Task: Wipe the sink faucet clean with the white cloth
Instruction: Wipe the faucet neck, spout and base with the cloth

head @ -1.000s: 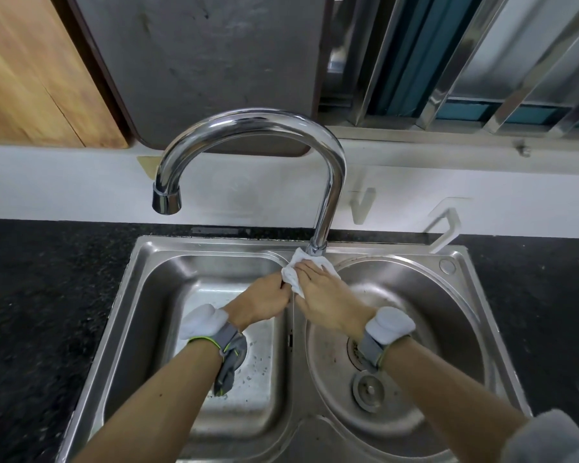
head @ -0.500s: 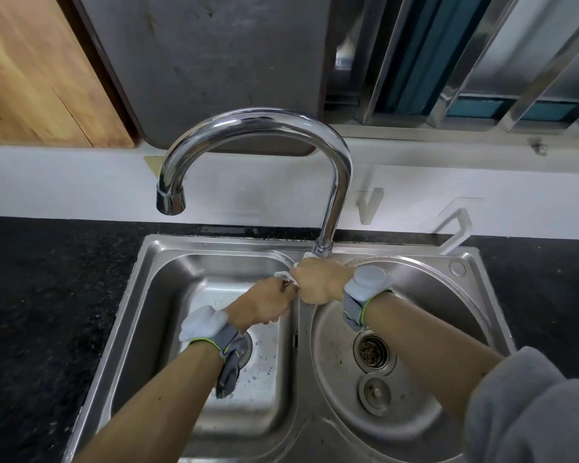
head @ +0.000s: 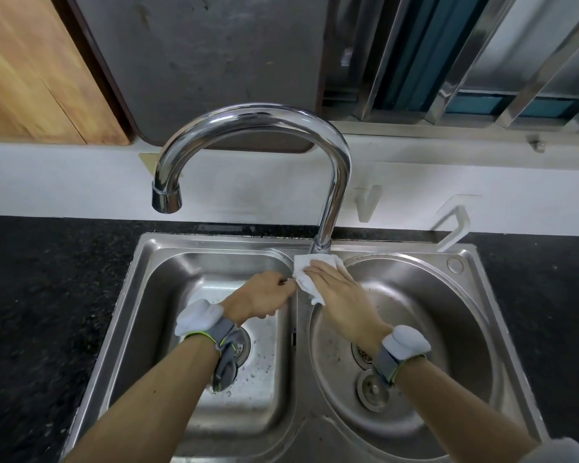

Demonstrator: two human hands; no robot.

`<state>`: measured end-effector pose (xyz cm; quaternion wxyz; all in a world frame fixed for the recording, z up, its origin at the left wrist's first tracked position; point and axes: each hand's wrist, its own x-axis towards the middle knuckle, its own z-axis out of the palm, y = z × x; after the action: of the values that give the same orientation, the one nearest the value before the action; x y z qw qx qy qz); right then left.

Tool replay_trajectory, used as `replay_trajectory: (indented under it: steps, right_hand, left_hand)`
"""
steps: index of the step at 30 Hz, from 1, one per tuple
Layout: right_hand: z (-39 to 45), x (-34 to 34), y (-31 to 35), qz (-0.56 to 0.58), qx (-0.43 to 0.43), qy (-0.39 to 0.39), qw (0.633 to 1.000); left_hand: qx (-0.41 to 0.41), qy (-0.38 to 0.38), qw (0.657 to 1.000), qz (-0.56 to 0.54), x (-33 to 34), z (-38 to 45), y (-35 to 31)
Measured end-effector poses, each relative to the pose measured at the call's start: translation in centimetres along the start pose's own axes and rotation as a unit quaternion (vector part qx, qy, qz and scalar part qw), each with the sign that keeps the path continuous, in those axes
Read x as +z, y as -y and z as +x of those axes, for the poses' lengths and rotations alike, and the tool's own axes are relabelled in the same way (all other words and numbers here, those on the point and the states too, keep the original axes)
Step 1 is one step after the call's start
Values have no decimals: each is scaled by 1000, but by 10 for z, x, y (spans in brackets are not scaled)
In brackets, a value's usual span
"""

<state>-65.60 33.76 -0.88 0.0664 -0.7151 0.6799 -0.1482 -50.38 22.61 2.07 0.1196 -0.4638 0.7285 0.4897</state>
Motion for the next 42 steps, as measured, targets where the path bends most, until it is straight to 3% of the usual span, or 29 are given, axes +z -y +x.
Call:
replay_trajectory:
  steps: [10,13,17,22,27,29,32,34,36,39,42]
  right_hand:
    - [-28,30,-3,188,103,-11,977]
    - [-32,39,4,267,155,-48,950]
    - [-23,45,16,335,289,-87,893]
    - [-14,44,30,382,462,-63,798]
    - [11,33,21,463,554,-59,689]
    - [19,34,10,542,569,-79,613]
    - [26,34,-2,696,546,-122,450]
    - [29,28,-5,771,523,-108,346]
    - [29,24,-5,792,529,-96,290]
    - [32,22,1,788,555,-102,248]
    - [40,21,16,754,579,-160,265]
  left_hand:
    - [-18,-37,999,1,11,6,-18]
    - [-30,-64,997,14,14,7,-22]
    - [-37,-98,994,14,19,9,-22]
    - [-34,-120,992,22,27,13,-21]
    - [-6,-128,991,36,28,14,-20]
    - [2,-127,991,36,26,14,-17]
    - [14,-120,992,39,26,15,-16]
    - [16,-120,992,46,25,17,-14]
    - [16,-122,991,58,24,18,-12]
    - [20,-124,989,73,23,18,-11]
    - [33,-127,987,91,23,18,-10]
